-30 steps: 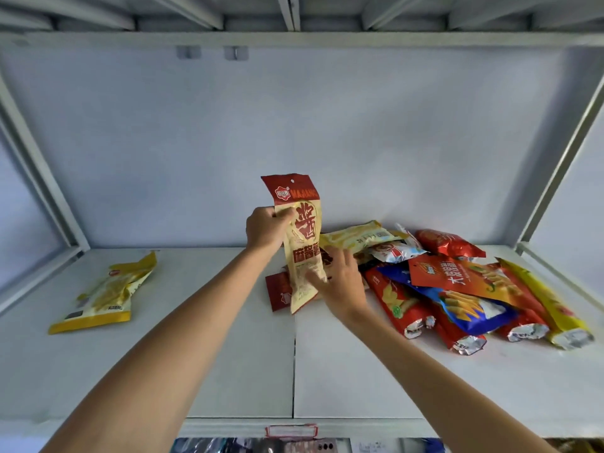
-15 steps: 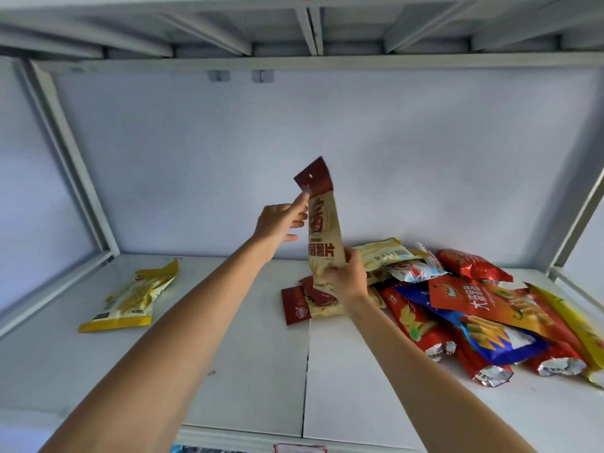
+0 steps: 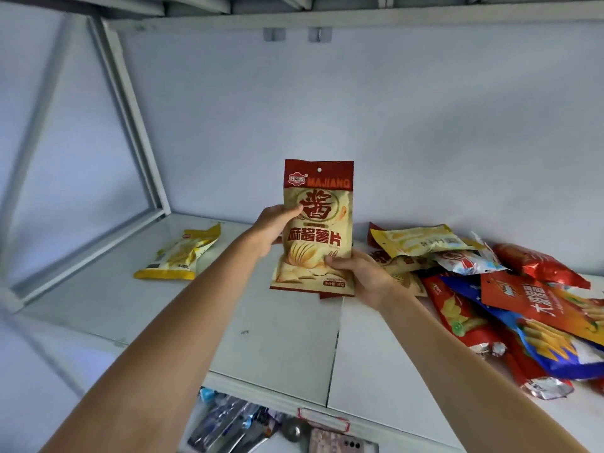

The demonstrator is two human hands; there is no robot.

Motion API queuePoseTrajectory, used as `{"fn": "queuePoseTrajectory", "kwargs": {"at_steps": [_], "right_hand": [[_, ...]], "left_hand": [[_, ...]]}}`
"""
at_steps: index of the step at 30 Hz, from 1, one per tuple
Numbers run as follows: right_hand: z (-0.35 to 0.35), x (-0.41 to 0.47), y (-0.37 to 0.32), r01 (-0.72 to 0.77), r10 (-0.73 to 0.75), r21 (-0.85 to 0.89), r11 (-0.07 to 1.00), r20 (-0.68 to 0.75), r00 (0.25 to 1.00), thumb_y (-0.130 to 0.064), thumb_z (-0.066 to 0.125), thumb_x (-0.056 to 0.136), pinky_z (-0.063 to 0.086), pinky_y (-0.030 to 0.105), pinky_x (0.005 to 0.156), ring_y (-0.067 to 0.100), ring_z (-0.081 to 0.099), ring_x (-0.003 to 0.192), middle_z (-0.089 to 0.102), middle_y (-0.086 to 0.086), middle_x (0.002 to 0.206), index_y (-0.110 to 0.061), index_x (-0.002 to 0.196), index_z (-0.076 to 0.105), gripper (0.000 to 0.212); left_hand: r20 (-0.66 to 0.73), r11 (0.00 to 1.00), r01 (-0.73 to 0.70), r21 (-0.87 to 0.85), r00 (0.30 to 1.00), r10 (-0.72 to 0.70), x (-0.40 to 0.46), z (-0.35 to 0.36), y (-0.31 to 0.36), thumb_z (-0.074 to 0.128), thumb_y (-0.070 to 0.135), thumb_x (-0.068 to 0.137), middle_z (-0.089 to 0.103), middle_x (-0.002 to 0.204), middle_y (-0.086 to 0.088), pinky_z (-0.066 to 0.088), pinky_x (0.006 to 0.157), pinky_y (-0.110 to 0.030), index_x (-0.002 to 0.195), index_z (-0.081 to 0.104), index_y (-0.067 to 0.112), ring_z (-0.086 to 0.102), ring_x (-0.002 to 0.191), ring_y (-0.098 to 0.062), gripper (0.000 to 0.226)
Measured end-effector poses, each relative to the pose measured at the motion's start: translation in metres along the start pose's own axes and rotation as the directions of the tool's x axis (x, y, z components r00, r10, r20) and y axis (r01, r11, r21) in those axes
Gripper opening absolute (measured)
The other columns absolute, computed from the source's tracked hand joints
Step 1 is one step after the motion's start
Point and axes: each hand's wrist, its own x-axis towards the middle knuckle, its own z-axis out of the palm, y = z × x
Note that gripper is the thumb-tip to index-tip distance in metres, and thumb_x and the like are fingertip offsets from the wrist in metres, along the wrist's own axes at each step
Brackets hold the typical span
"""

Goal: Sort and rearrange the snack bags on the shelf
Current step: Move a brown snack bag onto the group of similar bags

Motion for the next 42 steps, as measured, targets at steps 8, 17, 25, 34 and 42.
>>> {"fn": "queuePoseTrajectory", "kwargs": {"at_steps": [8, 17, 25, 34, 42], "right_hand": [[0.058, 0.052, 0.042, -0.097, 0.054, -0.187, 0.978, -0.221, 0.974, 0.000, 0.070, 0.081, 0.055, 0.032, 0.064, 0.023, 0.067, 0.091, 0.068, 0.013, 0.110, -0.004, 0.122, 0.055, 0.044], [0.156, 0.109, 0.093, -0.227, 0.187, -0.077, 0.971, -0.354, 0.916, 0.000, 0.070, 0.081, 0.057, 0.031, 0.070, 0.017, 0.065, 0.078, 0.069, 0.007, 0.097, -0.005, 0.116, 0.062, 0.037], [0.198, 0.138, 0.107, -0.334, 0.029, -0.569, 0.752, -0.477, 0.878, -0.014, 0.059, 0.088, 0.044, 0.032, 0.093, 0.027, 0.053, 0.121, 0.052, 0.010, 0.133, -0.012, 0.144, 0.037, 0.060], [0.128, 0.095, 0.056, -0.403, -0.363, -0.915, -0.007, -0.373, 0.854, -0.020, 0.052, 0.091, 0.031, 0.039, 0.110, 0.026, 0.035, 0.136, 0.038, 0.005, 0.150, -0.017, 0.146, 0.033, 0.059], [0.053, 0.018, -0.002, -0.551, -0.468, -0.834, -0.012, -0.483, 0.740, -0.020, 0.051, 0.090, 0.030, 0.040, 0.110, 0.027, 0.038, 0.134, 0.041, 0.006, 0.146, -0.016, 0.141, 0.041, 0.052]], "left_hand": [[-0.164, 0.998, -0.020, -0.061, 0.986, 0.009, 0.024, -0.065, -0.036, 0.069, 0.021, 0.085, 0.073, 0.100, -0.008, 0.054, 0.068, -0.028, 0.107, 0.067, 0.003, 0.069, 0.088, -0.022, 0.028], [-0.178, 0.981, 0.188, 0.045, 0.968, -0.177, 0.076, -0.173, -0.091, 0.068, 0.022, 0.086, 0.069, 0.101, -0.009, 0.052, 0.068, -0.030, 0.111, 0.064, 0.006, 0.066, 0.083, -0.022, 0.030], [-0.119, 0.888, 0.221, 0.404, 0.975, -0.188, 0.111, -0.223, -0.103, 0.057, 0.036, 0.093, 0.056, 0.119, -0.011, 0.043, 0.089, -0.036, 0.130, 0.049, 0.002, 0.053, 0.114, -0.030, 0.051], [0.312, 0.630, -0.402, 0.665, 0.915, 0.255, 0.104, -0.164, -0.073, 0.053, 0.027, 0.092, 0.063, 0.129, -0.004, 0.044, 0.102, -0.036, 0.127, 0.059, 0.016, 0.058, 0.118, -0.021, 0.037], [0.506, 0.373, -0.604, 0.705, 0.796, 0.332, 0.082, -0.072, -0.040, 0.052, 0.033, 0.094, 0.059, 0.133, -0.005, 0.042, 0.094, -0.033, 0.129, 0.058, 0.019, 0.054, 0.121, -0.025, 0.038]]}}
